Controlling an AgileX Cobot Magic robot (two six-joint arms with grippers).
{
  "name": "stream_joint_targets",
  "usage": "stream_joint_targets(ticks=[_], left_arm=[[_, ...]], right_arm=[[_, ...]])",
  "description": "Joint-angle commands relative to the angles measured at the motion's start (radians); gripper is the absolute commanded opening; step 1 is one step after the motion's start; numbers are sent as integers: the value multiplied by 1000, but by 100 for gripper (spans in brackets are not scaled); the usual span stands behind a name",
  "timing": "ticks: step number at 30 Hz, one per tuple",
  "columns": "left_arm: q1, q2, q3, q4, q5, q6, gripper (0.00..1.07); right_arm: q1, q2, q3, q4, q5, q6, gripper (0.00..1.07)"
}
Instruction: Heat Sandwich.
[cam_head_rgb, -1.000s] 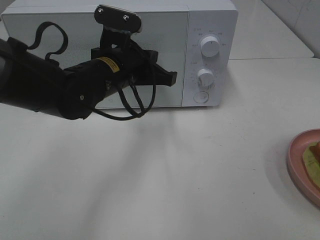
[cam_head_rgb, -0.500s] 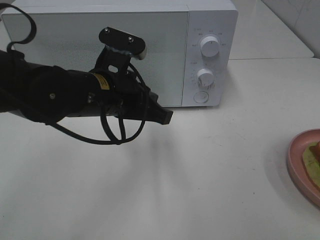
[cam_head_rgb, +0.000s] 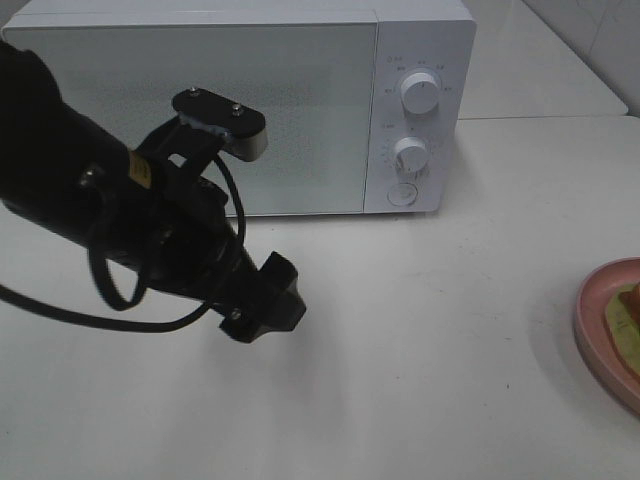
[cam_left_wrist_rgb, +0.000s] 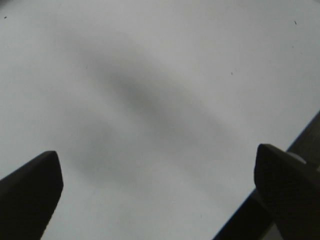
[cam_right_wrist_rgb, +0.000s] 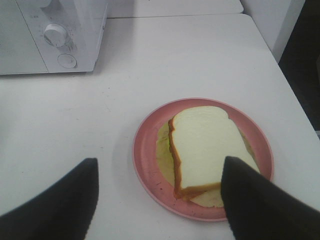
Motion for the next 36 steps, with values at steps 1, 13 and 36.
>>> stream_joint_targets(ticks=[1,13,36], left_arm=[[-3,-73,3,34,160,-46,99],[278,-254,2,42,539,-179,99],[764,-818,144,153,764,-219,99]], right_arm=[[-7,-29,2,2,-15,-6,68],[-7,-29,2,2,-15,-6,68],[-7,-29,2,2,-15,-6,67]])
